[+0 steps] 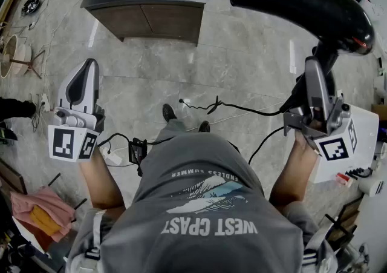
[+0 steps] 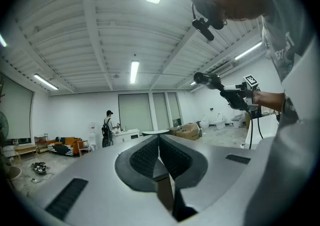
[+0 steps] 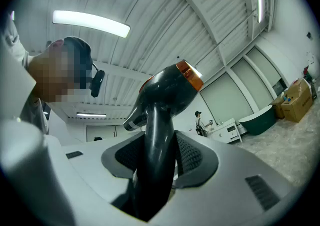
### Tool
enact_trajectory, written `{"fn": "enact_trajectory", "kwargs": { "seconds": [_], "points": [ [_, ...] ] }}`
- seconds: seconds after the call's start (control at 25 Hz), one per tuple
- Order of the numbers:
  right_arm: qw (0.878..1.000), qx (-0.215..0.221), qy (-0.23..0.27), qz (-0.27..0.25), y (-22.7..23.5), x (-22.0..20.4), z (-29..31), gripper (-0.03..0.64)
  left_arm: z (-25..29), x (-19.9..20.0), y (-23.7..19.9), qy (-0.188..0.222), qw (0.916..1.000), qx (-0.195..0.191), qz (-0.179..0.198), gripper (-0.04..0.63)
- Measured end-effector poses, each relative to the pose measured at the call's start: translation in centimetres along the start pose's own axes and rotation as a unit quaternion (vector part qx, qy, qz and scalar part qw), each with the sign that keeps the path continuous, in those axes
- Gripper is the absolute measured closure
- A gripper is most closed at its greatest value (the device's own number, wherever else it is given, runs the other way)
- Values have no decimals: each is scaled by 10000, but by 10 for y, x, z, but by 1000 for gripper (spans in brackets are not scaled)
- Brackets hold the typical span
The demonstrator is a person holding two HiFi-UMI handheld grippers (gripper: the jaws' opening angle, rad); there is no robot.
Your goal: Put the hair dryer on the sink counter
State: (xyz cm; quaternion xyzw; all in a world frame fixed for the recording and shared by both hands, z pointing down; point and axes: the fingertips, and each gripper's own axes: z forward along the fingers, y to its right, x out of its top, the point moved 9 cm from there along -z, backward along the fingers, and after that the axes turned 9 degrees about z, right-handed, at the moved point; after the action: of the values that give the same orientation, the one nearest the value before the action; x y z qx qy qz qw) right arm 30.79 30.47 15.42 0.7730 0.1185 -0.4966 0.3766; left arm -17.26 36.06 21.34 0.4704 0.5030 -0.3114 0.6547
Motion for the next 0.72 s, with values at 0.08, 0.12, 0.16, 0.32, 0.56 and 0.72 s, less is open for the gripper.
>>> {"fn": "enact_trajectory", "kwargs": {
  "seconds": [0.08, 0.12, 0.16, 0.32, 0.56, 0.72],
  "points": [
    [10000, 0, 11, 16, 0, -1, 6, 423, 3, -2, -6, -5, 10000, -5, 2, 572],
    [10000, -3, 15, 23, 0, -2, 10, 423, 5, -3, -10, -8, 10000, -10, 1, 572],
    [10000, -10, 17, 28, 0, -3, 14, 423, 6, -4, -14, -11, 10000, -18, -2, 572],
    [10000, -61, 42, 44, -1, -9, 38, 423, 20, -13, -40, -11, 10000, -93, -13, 572],
    [9996, -197, 171, 47, -5, -19, 59, 423, 41, -22, -69, 139, 9995, -278, -2, 572],
    [9991, -356, 209, 124, -1, -26, 92, 423, 62, -36, -99, 163, 9987, -477, -72, 572]
  ]
}}
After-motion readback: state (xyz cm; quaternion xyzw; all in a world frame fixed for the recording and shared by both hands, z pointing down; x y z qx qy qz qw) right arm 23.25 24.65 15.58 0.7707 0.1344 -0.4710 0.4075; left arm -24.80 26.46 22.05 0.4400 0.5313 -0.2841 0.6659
